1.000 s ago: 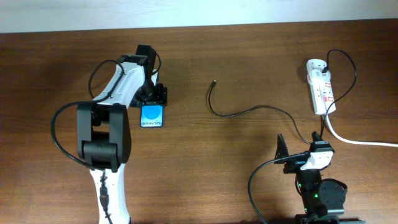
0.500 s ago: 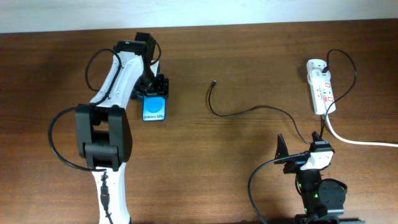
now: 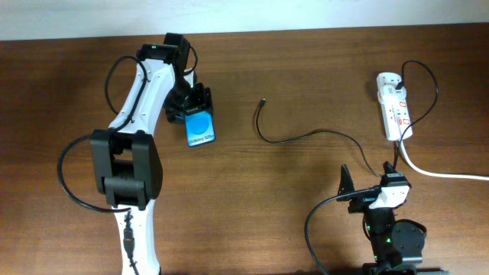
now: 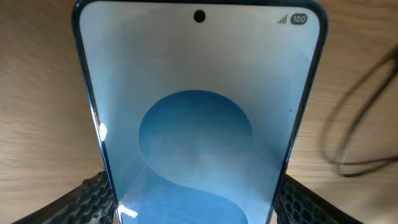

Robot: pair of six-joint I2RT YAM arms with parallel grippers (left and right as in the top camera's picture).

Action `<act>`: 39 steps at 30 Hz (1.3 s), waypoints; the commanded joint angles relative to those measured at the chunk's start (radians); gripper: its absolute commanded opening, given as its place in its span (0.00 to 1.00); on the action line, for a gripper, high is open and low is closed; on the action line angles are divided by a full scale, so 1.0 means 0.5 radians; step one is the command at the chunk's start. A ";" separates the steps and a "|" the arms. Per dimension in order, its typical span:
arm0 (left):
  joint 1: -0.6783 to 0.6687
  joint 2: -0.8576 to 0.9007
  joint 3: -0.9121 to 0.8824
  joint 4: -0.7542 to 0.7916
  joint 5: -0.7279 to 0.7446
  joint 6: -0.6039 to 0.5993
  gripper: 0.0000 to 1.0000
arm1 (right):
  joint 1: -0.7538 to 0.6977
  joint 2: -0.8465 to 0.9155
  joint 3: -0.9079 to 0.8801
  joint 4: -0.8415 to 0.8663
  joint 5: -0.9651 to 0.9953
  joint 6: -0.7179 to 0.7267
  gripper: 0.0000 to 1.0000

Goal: Plug charger to phone and switch on socket
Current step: 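Raise the phone with the left gripper toward the table center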

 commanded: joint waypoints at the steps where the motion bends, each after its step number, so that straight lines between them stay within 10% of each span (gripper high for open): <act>1: 0.002 0.002 0.052 -0.040 0.400 -0.493 0.00 | 0.018 -0.017 -0.010 -0.010 0.003 -0.015 0.98; 19: 0.144 0.002 0.052 -0.285 1.903 -0.640 0.00 | 0.018 -0.017 -0.010 -0.010 0.003 -0.015 0.98; 39: 0.158 0.002 0.052 -0.266 1.891 -0.640 0.00 | 0.018 -0.017 -0.010 -0.010 0.003 -0.015 0.98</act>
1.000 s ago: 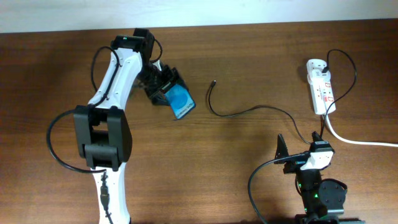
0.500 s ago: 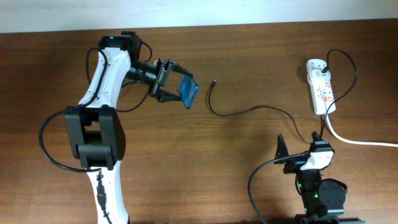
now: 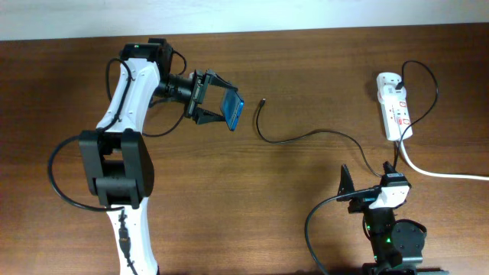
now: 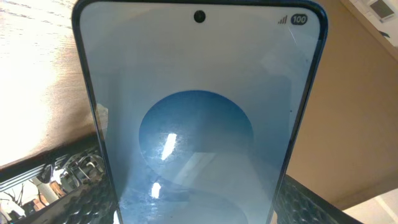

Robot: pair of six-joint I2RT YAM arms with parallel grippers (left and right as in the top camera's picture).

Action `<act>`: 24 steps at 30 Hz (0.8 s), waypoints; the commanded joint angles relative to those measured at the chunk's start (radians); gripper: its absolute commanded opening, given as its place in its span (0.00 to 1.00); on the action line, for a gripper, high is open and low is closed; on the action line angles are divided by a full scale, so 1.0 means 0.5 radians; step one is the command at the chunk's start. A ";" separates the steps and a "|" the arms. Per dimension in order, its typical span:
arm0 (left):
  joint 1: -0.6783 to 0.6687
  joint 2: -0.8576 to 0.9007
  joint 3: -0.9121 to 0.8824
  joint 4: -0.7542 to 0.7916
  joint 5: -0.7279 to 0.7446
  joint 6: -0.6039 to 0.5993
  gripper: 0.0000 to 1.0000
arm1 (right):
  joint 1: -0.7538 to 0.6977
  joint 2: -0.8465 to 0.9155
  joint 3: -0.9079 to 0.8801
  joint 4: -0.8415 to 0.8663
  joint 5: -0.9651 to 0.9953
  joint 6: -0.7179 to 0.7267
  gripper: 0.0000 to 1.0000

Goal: Plug charger to phone and switch on socket
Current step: 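Raise the phone with the left gripper toward the table center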

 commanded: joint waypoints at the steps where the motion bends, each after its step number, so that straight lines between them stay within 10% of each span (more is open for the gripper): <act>1: 0.007 0.002 0.050 -0.001 0.005 -0.020 0.00 | 0.018 -0.017 -0.010 -0.010 0.003 -0.013 0.99; 24: 0.007 0.002 0.050 0.079 -1.447 -0.021 0.00 | 0.018 -0.006 -0.009 0.024 -0.384 0.140 0.99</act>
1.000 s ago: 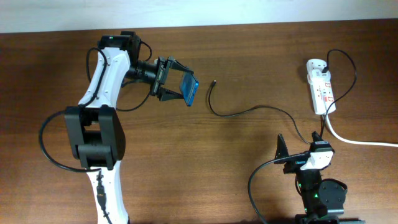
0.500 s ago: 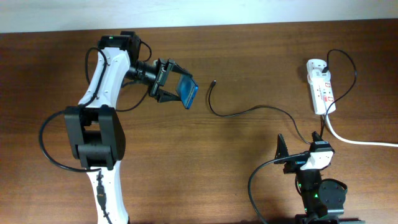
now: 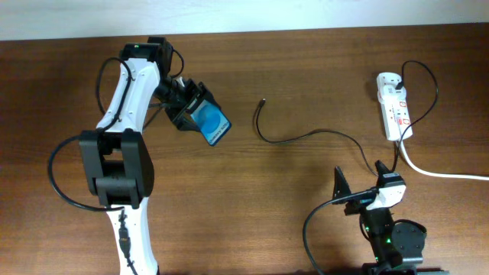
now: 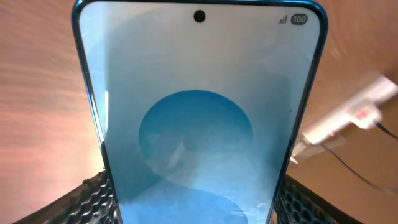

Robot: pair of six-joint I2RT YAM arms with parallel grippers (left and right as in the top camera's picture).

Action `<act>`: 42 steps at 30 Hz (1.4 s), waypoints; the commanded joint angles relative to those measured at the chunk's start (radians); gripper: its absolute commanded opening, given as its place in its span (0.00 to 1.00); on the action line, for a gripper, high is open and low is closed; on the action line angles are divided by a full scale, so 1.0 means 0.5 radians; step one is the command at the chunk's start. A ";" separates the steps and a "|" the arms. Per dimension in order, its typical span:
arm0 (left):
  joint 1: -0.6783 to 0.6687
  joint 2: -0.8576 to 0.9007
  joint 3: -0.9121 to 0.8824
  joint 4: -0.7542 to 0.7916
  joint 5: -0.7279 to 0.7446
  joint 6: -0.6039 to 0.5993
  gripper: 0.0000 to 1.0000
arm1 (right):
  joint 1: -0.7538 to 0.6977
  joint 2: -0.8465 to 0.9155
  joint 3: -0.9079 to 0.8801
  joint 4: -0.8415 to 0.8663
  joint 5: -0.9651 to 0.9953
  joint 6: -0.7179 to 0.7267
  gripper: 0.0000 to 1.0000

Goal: Plug charger to phone and switch on socket
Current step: 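Raise the phone with the left gripper toward the table center, then reach the right gripper to the phone and grasp its side edge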

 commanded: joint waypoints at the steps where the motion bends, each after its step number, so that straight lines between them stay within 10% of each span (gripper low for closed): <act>1: 0.007 0.002 0.050 0.013 -0.359 -0.021 0.00 | 0.018 -0.006 -0.009 0.000 -0.181 0.056 0.98; 16: 0.009 0.002 0.050 0.169 -0.513 -0.165 0.00 | 0.018 0.507 0.373 -0.034 -0.433 0.229 0.98; 28: 0.007 0.002 0.050 0.245 0.291 -0.992 0.00 | 0.018 1.627 1.688 -0.813 -0.835 0.227 0.98; 42: -0.118 0.002 0.050 0.259 0.568 -1.012 0.00 | 0.018 2.367 2.179 -0.995 -1.213 0.490 0.98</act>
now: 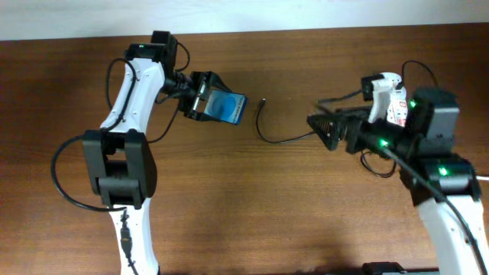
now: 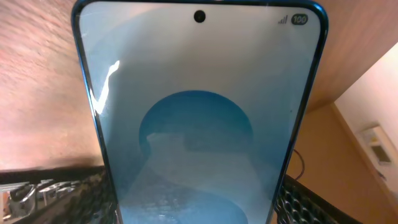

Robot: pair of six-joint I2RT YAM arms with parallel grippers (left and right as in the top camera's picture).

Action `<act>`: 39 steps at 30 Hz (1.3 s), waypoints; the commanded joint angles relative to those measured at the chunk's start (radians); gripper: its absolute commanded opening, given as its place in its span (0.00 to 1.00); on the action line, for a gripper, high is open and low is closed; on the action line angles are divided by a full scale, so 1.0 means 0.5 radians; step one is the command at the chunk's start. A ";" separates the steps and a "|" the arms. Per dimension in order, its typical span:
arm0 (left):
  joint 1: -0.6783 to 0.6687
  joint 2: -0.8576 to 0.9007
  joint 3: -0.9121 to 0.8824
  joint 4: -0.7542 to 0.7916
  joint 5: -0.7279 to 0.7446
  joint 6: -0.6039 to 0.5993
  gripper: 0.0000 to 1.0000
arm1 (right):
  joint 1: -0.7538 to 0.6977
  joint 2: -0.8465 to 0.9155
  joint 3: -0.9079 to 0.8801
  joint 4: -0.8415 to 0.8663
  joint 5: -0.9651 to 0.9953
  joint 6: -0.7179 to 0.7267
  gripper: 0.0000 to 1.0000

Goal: Plug charger to phone and switch on socket
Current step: 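Reach the right gripper to the phone and grasp its side edge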

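Note:
A blue phone point(image 1: 227, 107) with a lit screen point(image 2: 199, 118) is held off the table, my left gripper point(image 1: 200, 97) shut on its two long edges, its free end pointing right. The black charger cable point(image 1: 294, 137) lies on the wood, its plug tip point(image 1: 263, 100) a short way right of the phone. My right gripper point(image 1: 325, 127) hovers over the cable's middle, pointing left, jaws parted, nothing between them. The white socket strip point(image 1: 391, 107) at the far right is partly hidden behind the right arm.
A thick white mains lead point(image 1: 480, 177) runs off the right edge behind the right arm. The brown wooden table point(image 1: 244, 221) ends at a pale wall along the top of the overhead view.
My right arm, folded at the bottom edge before, now reaches over the cable near the socket strip. The left gripper has turned the phone, bringing its free end nearer the plug tip.
The phone was first gripped low over the table at the left. Then it was lifted and tipped on edge toward the cable. Then it was angled down to the right. Now it points at the plug tip, and the right arm has come up over the cable.

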 commanded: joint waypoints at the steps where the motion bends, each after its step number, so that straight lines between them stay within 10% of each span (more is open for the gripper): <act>1: -0.077 0.001 0.046 0.002 0.050 -0.031 0.00 | 0.019 0.174 0.034 0.059 0.035 0.362 0.98; 11: -0.297 0.001 0.046 0.055 -0.353 -0.219 0.00 | 0.337 0.518 0.034 0.310 0.462 0.939 1.00; 17: -0.302 0.001 0.046 0.053 -0.343 -0.293 0.00 | 0.493 0.614 0.034 0.446 0.532 1.138 0.75; 39: -0.302 0.001 0.046 -0.028 -0.229 -0.282 0.00 | 0.746 1.093 0.034 0.705 0.687 1.278 0.63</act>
